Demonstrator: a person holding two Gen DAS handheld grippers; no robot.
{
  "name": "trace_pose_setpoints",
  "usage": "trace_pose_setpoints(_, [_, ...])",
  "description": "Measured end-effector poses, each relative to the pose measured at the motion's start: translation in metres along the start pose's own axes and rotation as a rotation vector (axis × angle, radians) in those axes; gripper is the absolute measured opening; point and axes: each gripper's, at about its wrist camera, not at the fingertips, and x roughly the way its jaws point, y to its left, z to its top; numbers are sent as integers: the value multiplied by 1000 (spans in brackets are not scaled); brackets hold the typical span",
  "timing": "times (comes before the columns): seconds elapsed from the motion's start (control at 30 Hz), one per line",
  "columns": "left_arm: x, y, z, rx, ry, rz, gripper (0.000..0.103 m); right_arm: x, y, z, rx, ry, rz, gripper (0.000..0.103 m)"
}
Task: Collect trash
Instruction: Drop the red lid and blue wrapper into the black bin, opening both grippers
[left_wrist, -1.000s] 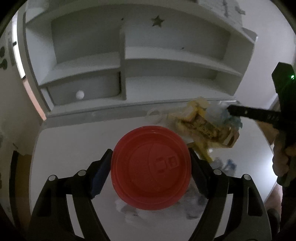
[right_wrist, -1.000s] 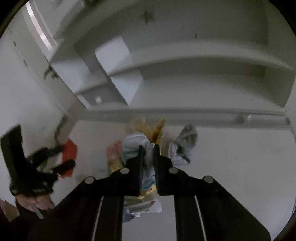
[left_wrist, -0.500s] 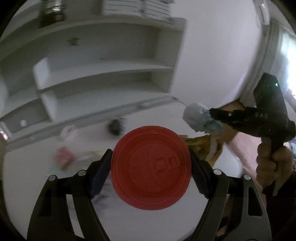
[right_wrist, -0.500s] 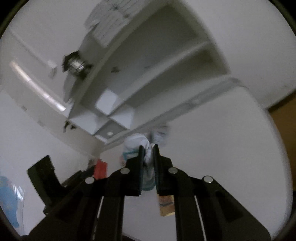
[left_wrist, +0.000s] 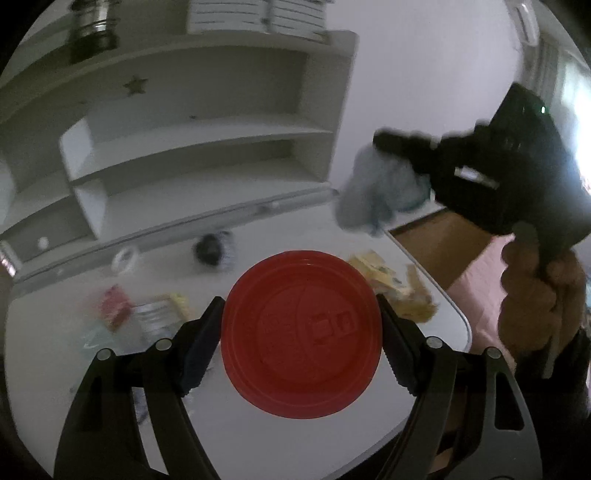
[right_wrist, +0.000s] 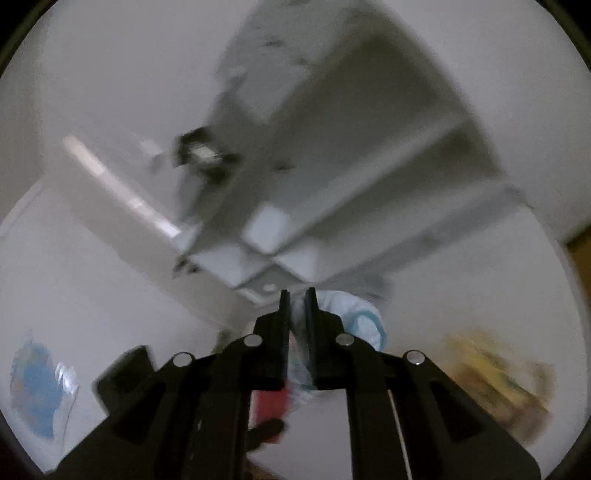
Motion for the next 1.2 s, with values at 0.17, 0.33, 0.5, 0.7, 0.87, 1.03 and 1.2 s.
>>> trace_pose_setpoints(0.17, [-9,13,0,-7,1,27,77,1,23,-2,-165,17,-163,7])
trace_pose_setpoints(0.33, [6,-1,-1,23,27,-18,77,-42,-14,-24,-147,14,-301,7])
trace_pose_setpoints(0.5, [32,-73,-4,128,68,-155,77,-144,-54,-60,-102,-69,-497,7])
trace_pose_setpoints(0.7, [64,-204,-24,329,117,-365,77,-261,-116,-121,28,-137,-757,7])
trace_pose_setpoints(0.87, [117,-314,-72,496,228,-528,77,-326,-191,-185,189,-141,-903,7])
trace_pose_setpoints(1.03, [191,-375,-136,608,377,-564,77,-346,-269,-242,333,-107,-964,7])
trace_pose_setpoints(1.2, [256,-396,-186,671,446,-538,78,-343,-340,-289,432,-47,-986,7])
